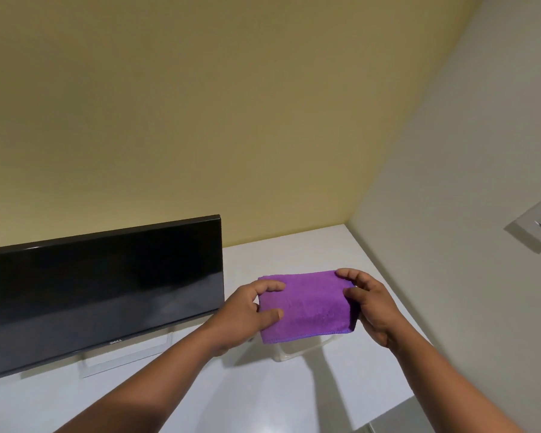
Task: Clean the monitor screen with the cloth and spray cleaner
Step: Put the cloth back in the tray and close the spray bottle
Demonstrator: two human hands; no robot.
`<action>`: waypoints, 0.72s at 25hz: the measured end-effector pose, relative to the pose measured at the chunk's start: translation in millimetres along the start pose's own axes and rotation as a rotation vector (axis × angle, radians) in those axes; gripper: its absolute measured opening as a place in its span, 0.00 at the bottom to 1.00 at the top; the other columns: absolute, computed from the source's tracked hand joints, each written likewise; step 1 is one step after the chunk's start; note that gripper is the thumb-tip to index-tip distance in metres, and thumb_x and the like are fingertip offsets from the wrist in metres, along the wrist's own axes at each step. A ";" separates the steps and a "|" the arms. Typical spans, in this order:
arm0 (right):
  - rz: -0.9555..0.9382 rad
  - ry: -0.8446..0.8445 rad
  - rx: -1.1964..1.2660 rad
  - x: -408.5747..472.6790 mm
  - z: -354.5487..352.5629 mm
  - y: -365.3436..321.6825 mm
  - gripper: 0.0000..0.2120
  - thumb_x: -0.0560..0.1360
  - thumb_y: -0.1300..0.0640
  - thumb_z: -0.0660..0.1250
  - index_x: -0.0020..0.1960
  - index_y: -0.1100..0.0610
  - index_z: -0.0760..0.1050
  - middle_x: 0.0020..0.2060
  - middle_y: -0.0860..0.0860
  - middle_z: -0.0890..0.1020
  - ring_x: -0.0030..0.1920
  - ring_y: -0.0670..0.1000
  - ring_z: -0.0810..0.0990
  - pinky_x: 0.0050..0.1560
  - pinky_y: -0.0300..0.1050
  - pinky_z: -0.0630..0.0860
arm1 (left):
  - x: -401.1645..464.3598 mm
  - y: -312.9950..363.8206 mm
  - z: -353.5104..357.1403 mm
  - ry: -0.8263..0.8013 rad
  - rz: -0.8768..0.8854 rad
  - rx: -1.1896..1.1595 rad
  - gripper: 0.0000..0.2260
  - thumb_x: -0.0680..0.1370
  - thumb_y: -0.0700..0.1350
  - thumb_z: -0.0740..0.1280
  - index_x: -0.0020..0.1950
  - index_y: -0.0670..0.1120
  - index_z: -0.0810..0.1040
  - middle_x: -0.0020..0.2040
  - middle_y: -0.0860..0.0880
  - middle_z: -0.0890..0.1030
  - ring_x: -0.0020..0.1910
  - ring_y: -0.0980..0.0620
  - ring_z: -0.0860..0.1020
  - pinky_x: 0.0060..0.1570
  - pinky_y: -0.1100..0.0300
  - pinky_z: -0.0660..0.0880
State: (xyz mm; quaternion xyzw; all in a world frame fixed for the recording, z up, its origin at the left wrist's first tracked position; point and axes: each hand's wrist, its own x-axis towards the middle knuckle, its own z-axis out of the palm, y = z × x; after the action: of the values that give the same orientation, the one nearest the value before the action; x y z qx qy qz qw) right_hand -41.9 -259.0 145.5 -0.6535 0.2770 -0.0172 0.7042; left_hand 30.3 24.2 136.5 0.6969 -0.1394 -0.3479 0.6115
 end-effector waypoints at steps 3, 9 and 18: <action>0.045 -0.022 -0.042 21.5 -13.7 9.6 0.20 0.78 0.73 0.60 0.56 0.55 0.85 0.54 0.54 0.87 0.46 0.50 0.84 0.41 0.44 0.80 | 10.8 -8.3 12.8 0.023 -0.006 0.073 0.23 0.75 0.42 0.75 0.63 0.65 0.78 0.59 0.49 0.84 0.51 0.49 0.85 0.51 0.56 0.83; 0.062 -0.225 -0.078 71.7 -54.1 24.0 0.19 0.67 0.66 0.72 0.58 0.57 0.84 0.54 0.54 0.86 0.50 0.51 0.85 0.48 0.41 0.80 | 50.4 -21.1 48.6 0.153 -0.032 0.315 0.27 0.74 0.43 0.76 0.68 0.64 0.74 0.66 0.56 0.74 0.61 0.53 0.79 0.58 0.58 0.79; -0.127 -0.419 -0.645 130.4 -90.4 67.9 0.19 0.69 0.63 0.74 0.58 0.53 0.81 0.59 0.49 0.74 0.61 0.50 0.76 0.56 0.42 0.77 | 94.7 -54.4 101.5 0.297 -0.169 0.737 0.31 0.74 0.40 0.73 0.75 0.55 0.71 0.68 0.50 0.74 0.64 0.49 0.75 0.59 0.64 0.72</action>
State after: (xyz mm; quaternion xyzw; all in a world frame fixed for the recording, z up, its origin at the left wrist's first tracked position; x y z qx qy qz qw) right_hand 8.2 -381.8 35.1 -0.8467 0.0775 0.1610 0.5012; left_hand 19.4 -99.6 54.1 0.9210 -0.1073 -0.2193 0.3035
